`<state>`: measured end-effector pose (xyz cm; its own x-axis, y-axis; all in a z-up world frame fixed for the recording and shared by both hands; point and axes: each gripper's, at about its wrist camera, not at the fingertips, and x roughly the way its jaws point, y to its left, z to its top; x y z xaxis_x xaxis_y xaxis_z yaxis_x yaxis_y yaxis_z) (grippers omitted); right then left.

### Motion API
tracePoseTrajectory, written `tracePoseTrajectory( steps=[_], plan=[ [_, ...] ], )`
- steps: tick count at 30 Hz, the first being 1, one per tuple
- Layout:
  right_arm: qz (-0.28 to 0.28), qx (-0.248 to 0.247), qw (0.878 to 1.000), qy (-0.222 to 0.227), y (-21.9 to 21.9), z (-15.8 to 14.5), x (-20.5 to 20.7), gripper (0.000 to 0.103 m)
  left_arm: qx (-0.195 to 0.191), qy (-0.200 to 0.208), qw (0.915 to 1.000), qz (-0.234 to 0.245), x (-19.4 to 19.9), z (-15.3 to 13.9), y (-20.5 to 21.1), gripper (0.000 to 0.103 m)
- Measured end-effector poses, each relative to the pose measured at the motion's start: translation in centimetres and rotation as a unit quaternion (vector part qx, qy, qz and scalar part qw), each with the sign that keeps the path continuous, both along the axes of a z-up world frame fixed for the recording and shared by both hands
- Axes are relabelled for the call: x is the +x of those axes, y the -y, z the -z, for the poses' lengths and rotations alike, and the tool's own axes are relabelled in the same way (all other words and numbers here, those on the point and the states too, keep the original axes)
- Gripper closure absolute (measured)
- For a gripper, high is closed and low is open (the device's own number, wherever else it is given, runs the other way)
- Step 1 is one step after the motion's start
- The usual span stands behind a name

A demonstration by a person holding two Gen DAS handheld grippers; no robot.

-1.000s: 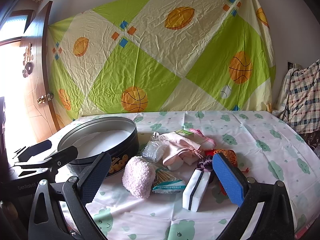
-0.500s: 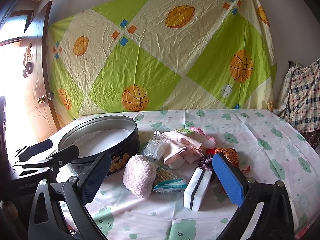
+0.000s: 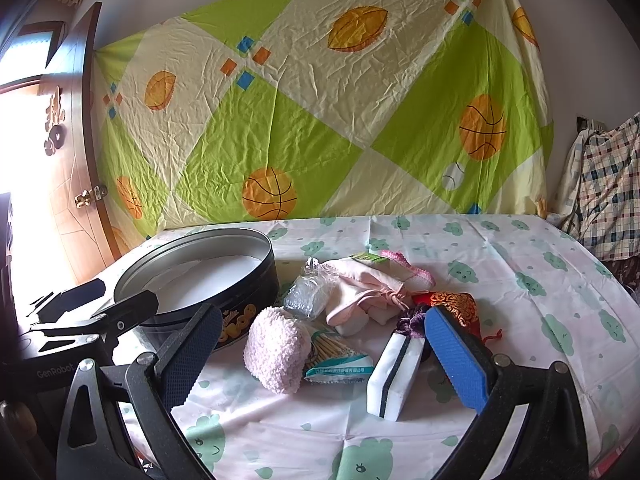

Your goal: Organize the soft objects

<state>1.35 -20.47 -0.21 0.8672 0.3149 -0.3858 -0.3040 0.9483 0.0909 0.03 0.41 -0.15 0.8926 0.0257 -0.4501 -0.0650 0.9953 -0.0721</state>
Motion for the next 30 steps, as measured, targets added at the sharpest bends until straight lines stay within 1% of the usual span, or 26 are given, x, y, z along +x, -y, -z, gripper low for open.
tracePoseTrajectory(
  steps=[7, 15, 20, 30],
  plan=[
    [0.0, -0.001, 1.0, -0.002, -0.1, 0.2, 0.1, 0.001, 0.0, -0.001, 1.0, 0.0, 0.1, 0.0, 0.0, 0.0],
    [0.002, -0.001, 1.0, -0.009, 0.1, 0.7, 0.3, 0.001, 0.001, -0.002, 1.0, 0.0, 0.3, 0.7, 0.2, 0.0],
    [0.005, 0.0, 1.0, -0.017, 0.3, 1.2, 0.6, 0.001, 0.004, -0.007, 1.0, 0.001, 0.3, 1.8, 0.6, 0.0],
    [0.012, 0.005, 0.999, -0.029, 1.0, 1.9, 1.2, 0.001, 0.01, -0.018, 0.9998, 0.004, 0.7, 1.9, 1.0, 0.0]
  ],
)
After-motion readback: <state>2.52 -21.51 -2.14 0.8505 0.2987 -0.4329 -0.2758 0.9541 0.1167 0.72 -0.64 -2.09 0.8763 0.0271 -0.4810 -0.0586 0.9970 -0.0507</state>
